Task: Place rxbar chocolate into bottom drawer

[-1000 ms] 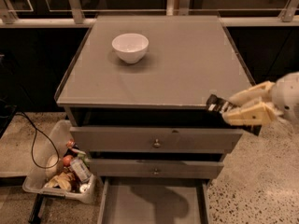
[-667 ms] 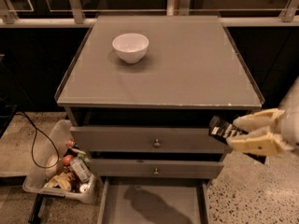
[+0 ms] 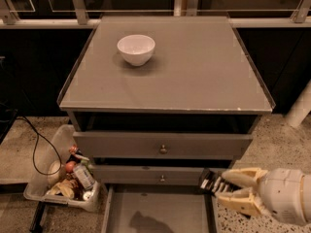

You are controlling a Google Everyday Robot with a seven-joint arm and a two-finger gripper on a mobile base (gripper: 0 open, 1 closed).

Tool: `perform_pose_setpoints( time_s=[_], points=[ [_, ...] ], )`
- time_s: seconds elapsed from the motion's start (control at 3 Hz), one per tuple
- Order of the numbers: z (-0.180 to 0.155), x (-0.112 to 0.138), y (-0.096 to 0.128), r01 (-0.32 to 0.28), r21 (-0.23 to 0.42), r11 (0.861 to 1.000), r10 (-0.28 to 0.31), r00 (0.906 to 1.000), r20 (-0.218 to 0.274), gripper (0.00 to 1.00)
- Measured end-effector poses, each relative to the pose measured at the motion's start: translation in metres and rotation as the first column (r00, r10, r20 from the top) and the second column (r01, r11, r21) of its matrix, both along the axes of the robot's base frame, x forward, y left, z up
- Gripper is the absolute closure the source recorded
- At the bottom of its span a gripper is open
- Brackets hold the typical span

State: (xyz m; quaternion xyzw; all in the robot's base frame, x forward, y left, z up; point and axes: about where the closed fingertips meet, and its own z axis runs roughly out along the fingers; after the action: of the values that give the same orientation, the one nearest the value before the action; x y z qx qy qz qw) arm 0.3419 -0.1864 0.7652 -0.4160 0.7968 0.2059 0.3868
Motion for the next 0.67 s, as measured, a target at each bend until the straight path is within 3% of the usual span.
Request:
perform_pose_setpoints(
  time_s=[0.33, 0.67],
  points=[
    [-0.0664, 0.0078, -0.0007, 0.046, -0.012, 0.999, -0.046, 0.9975, -0.054, 1.00],
    [-0.0665, 0.0078, -0.0007, 0.046, -0.012, 0.999, -0.046, 0.9975, -0.054, 1.00]
  ],
)
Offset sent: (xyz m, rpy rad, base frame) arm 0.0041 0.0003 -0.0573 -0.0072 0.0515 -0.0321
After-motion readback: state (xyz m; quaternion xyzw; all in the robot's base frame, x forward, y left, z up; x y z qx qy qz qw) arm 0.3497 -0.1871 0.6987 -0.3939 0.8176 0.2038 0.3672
